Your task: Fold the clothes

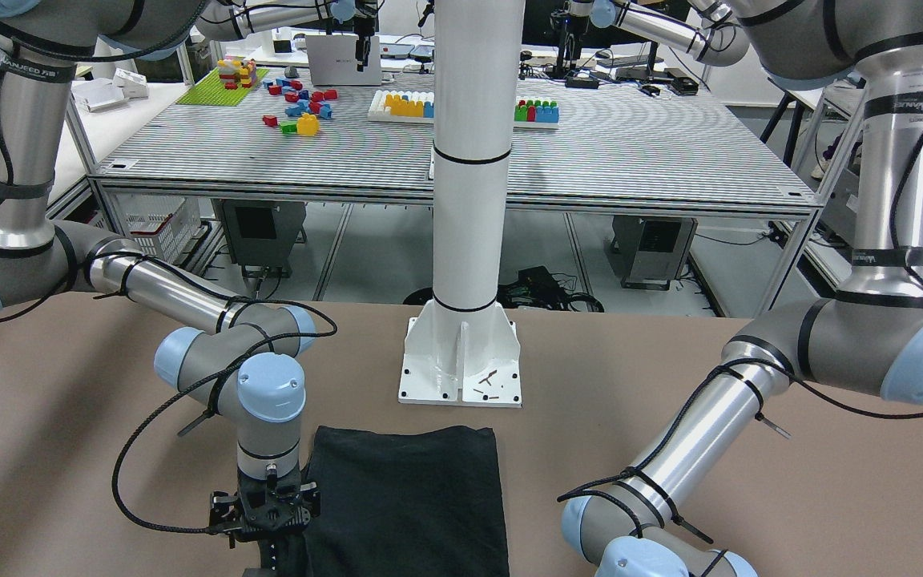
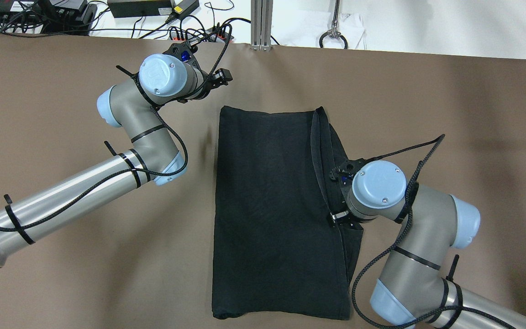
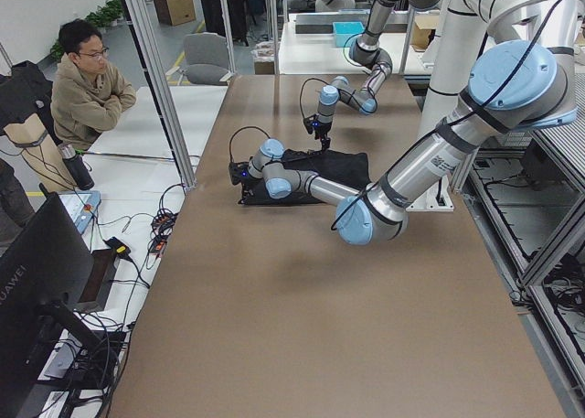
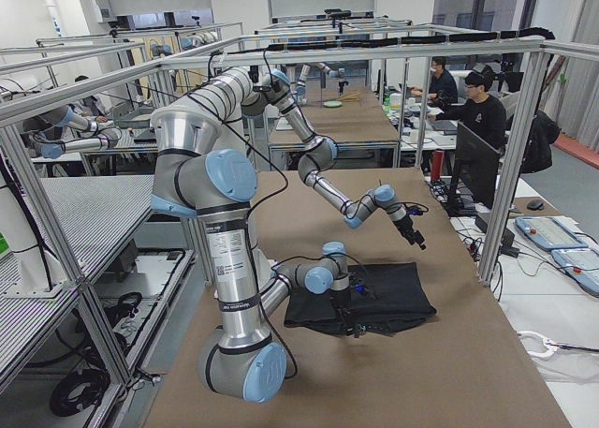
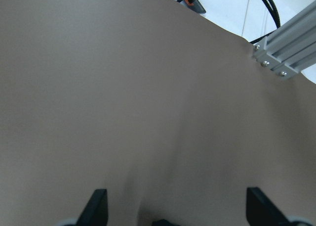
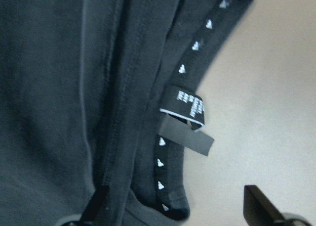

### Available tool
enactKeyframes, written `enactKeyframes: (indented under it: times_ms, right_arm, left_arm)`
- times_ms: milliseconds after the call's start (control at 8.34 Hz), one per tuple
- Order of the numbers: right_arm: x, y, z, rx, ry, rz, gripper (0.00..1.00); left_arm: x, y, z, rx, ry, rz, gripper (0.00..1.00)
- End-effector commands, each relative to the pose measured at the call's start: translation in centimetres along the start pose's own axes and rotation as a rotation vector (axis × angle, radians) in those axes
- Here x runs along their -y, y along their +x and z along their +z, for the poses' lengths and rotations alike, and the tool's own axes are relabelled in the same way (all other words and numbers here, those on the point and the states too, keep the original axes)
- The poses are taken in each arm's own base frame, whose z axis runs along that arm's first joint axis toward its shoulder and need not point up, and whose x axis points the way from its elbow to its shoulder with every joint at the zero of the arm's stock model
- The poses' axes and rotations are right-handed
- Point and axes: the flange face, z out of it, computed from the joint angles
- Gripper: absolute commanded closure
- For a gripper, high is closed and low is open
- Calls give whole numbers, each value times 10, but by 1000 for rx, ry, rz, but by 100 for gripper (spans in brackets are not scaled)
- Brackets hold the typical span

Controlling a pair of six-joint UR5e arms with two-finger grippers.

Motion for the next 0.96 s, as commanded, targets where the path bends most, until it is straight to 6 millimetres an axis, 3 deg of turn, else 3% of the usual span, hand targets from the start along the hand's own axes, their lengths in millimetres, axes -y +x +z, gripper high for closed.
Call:
enactKeyframes:
  times_ms: [0,240,360,600,839]
  right_arm:
    - [51,-38,-1,8,-5,25,5]
    - [70,-51,16,6,-3,37,5]
    - [82,-36,24,-1,12,43,5]
    - [112,14,33,-36,35,27,5]
    - [112,62,48,-69,21,-12,5]
  left_arm:
    - [-1,1,0,2,-1,2,0]
    - [-1,2,0,1,-1,0,0]
    - [-1,2,0,1,-1,0,0]
    - [0,7,-5,-8,2,0,0]
    - [0,8,-9,-16,2,-1,0]
